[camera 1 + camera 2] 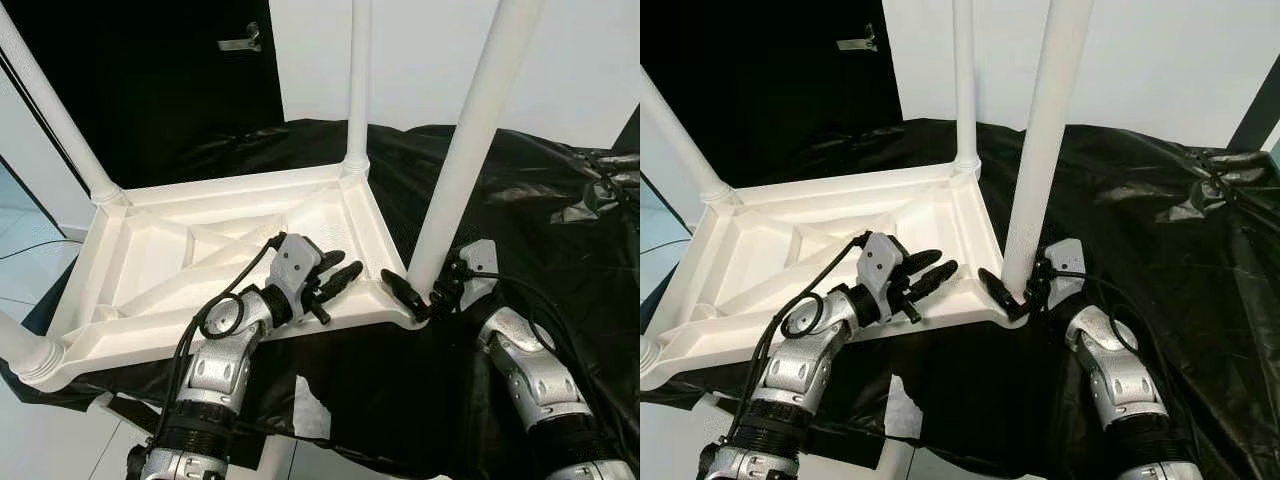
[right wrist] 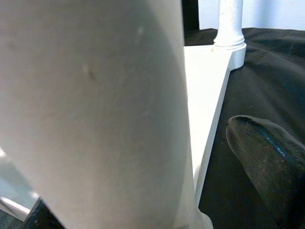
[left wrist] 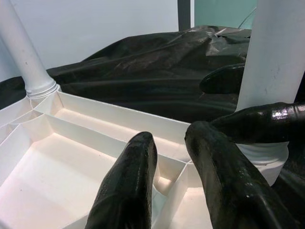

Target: Building children table

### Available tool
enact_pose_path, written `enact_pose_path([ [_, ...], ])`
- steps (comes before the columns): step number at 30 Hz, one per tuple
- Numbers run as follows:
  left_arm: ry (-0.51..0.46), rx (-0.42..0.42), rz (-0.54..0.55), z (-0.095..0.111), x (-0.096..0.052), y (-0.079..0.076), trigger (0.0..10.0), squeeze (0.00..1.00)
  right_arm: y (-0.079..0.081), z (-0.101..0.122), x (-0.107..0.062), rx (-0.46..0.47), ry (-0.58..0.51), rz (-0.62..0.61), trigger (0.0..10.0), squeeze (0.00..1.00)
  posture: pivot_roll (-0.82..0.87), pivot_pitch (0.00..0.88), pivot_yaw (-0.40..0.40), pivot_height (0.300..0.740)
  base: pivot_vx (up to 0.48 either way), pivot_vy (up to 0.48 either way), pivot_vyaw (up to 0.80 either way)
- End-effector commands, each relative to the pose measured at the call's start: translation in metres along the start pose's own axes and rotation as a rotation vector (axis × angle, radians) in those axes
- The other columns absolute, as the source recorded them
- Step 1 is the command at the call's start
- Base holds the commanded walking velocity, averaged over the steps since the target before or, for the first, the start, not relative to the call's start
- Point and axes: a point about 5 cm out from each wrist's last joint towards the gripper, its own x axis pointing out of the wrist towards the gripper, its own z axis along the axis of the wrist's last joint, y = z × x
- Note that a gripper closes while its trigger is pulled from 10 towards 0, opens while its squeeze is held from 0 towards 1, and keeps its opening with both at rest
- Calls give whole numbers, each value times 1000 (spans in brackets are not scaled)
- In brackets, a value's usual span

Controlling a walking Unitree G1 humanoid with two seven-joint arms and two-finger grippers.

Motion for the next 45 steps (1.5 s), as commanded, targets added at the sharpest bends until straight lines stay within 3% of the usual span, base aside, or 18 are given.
enact_pose_path([
  [1, 9, 6, 81, -1, 1, 5, 10000, 0, 2, -1, -1, -5, 0, 5, 10000, 0, -52, 0, 41, 740, 0, 0, 0],
  [4, 5, 8, 76, -1, 1, 4, 10000, 0, 1, -2, 0, -4, 0, 5, 10000, 0, -44, 0, 33, 740, 0, 0, 0],
  [7, -55, -18, -82, 5, -9, -16, 10000, 0, 2, -2, 2, -24, 1, 39, 10000, 0, -23, 0, 12, 740, 0, 0, 0],
  [10, -59, -27, -112, 6, -11, -21, 10000, 0, 3, -2, 2, -25, 5, 51, 10000, 0, -23, 0, 11, 740, 0, 0, 0],
  [15, -8, -25, -293, 2, -27, -41, 10000, 0, 7, -3, 4, -17, 14, 105, 10000, 0, -19, 0, 10, 740, 0, 0, 0],
  [19, 18, 1, -335, 0, -31, -46, 10000, 0, 9, -2, 7, -17, 10, 127, 10000, 0, -18, 0, 10, 740, 0, 0, 0],
  [21, 18, 19, -352, 0, -34, -49, 10000, 0, 11, -2, 10, -30, 10, 144, 0, 0, -19, 0, 13, 740, 0, 0, 0],
  [35, 8, 61, -233, 0, -32, -38, 10000, 0, 8, -5, 8, -35, 23, 95, 0, 0, -15, 0, 9, 740, 0, 0, 0],
  [36, 11, 60, -229, 0, -32, -39, 10000, 0, 7, -6, 7, -33, 29, 45, 1216, 0, -8, 0, 2, 740, 0, 0, 0],
  [37, 13, 57, -228, -1, -33, -40, 10000, 0, 7, -8, 6, -29, 38, -35, 10000, 0, -3, 0, -2, 740, 0, 0, 0],
  [39, 13, 57, -228, -1, -33, -40, 10000, 0, 7, -8, 6, -29, 38, -35, 10000, 0, -3, 0, -2, 740, 0, 0, 0],
  [42, 9, 55, -195, -1, -33, -39, 10000, 0, 13, -11, 4, -13, 37, -189, 10000, 0, 0, 0, -8, 740, 0, 0, 0],
  [43, 9, 55, -195, -1, -33, -39, 10000, 0, 13, -11, 4, -13, 37, -189, 10000, 0, 0, 0, -8, 740, 0, 0, 0],
  [45, 6, 51, -157, -2, -34, -37, 10000, 0, 17, -13, 3, 5, 39, -394, 10000, 0, 0, 0, -12, 740, 0, 0, 0],
])
